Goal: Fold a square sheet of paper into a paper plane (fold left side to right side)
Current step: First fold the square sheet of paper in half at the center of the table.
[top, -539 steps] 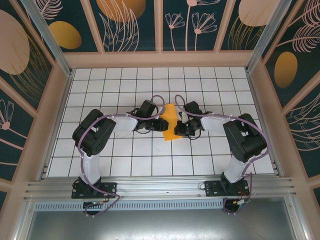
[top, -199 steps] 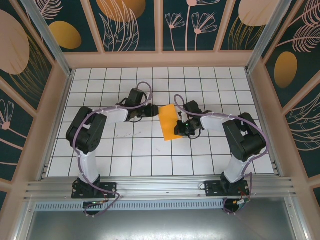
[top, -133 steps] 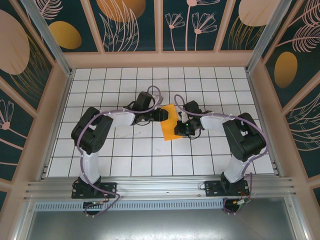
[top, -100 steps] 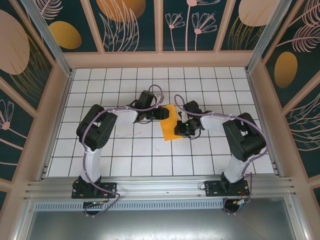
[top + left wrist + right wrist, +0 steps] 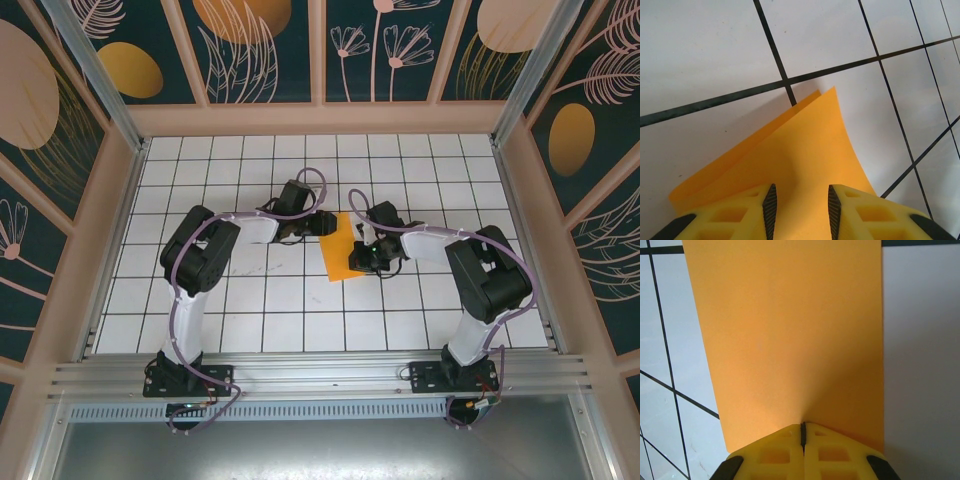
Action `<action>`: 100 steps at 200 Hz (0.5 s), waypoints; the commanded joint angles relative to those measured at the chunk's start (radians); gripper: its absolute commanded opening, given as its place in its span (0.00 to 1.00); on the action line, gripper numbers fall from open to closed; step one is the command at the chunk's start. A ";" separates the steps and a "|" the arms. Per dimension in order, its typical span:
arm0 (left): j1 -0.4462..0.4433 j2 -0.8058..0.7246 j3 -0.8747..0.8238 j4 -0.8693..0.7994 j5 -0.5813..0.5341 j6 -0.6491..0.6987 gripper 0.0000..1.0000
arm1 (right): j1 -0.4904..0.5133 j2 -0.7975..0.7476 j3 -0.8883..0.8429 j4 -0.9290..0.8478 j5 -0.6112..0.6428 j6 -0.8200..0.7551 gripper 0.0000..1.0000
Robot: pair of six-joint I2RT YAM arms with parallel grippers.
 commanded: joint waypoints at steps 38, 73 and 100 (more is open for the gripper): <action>0.062 0.042 -0.004 0.035 -0.051 -0.008 0.36 | 0.000 0.039 -0.079 -0.105 0.066 0.008 0.03; 0.087 0.070 0.051 0.008 -0.056 0.006 0.36 | 0.009 0.018 -0.121 -0.041 0.028 0.064 0.03; 0.100 0.046 0.070 -0.002 -0.050 0.023 0.38 | 0.022 -0.014 -0.185 0.063 -0.012 0.171 0.03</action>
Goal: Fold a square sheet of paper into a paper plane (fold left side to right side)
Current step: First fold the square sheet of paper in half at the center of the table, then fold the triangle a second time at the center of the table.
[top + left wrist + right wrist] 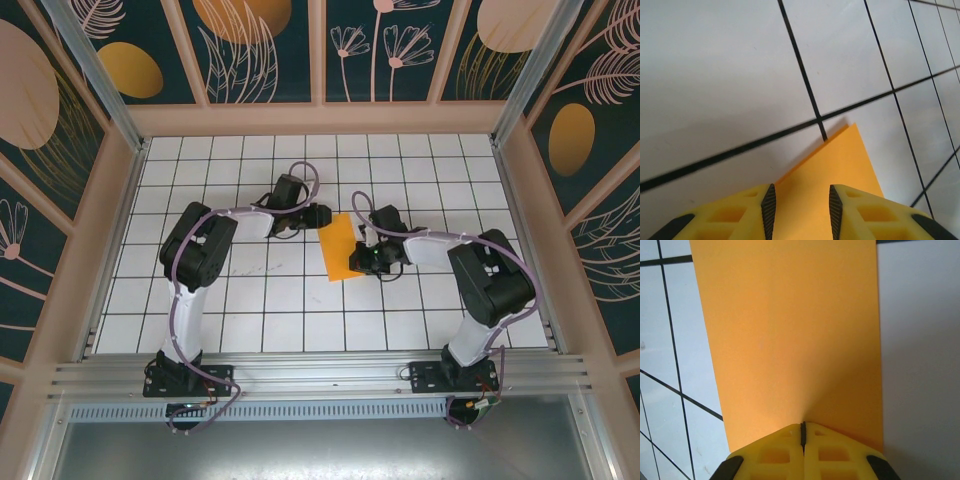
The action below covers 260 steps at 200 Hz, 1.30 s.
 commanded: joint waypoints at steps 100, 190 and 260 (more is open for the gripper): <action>0.069 -0.216 -0.098 -0.037 0.037 0.024 0.41 | 0.057 -0.129 -0.021 0.068 0.049 0.166 0.26; -0.031 -0.184 -0.161 -0.012 0.153 -0.093 0.41 | -0.134 -0.190 -0.009 0.090 0.061 0.068 0.58; -0.052 -0.096 -0.092 -0.122 0.033 -0.060 0.41 | -0.138 -0.132 0.010 0.005 -0.031 0.018 0.66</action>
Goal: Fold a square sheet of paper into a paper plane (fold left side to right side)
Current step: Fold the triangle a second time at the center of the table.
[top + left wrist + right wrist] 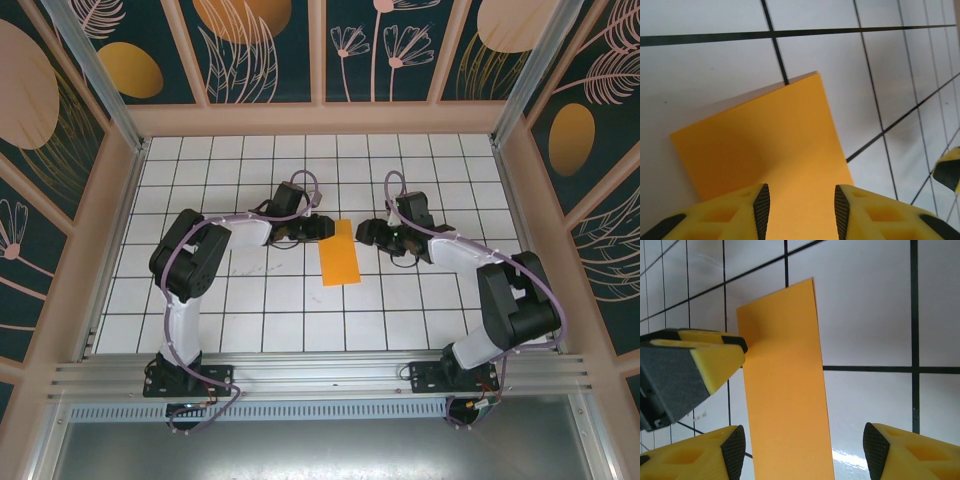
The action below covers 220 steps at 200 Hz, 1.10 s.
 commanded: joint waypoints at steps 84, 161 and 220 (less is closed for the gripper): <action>-0.009 0.025 -0.009 -0.057 -0.065 0.055 0.40 | -0.002 0.157 0.112 -0.315 -0.217 -0.052 0.59; -0.016 0.033 -0.011 -0.053 -0.075 0.060 0.40 | 0.063 0.168 0.115 -0.331 -0.190 -0.008 0.58; -0.018 0.031 -0.014 -0.046 -0.075 0.059 0.40 | 0.105 0.195 0.121 -0.316 -0.161 0.030 0.58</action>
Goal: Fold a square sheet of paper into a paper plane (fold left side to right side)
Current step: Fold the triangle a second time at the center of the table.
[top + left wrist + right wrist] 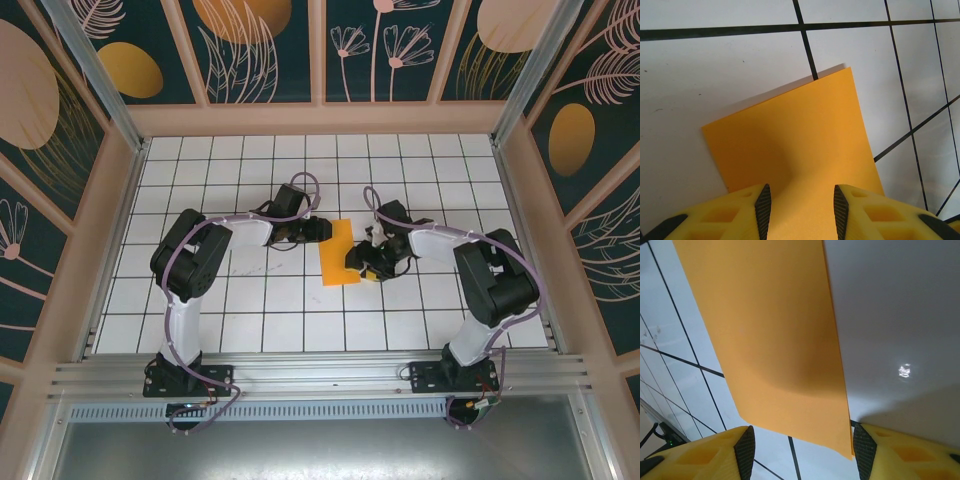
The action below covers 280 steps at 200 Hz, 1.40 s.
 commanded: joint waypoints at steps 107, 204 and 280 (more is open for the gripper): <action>-0.012 0.017 -0.023 0.009 -0.002 0.016 0.40 | 0.040 0.008 0.026 0.128 -0.055 0.148 0.59; -0.012 0.016 -0.015 0.031 0.017 0.004 0.40 | -0.008 0.048 0.113 0.040 0.097 0.049 0.61; -0.011 0.013 -0.023 0.028 0.012 0.006 0.40 | -0.001 0.147 0.201 0.014 0.161 0.025 0.66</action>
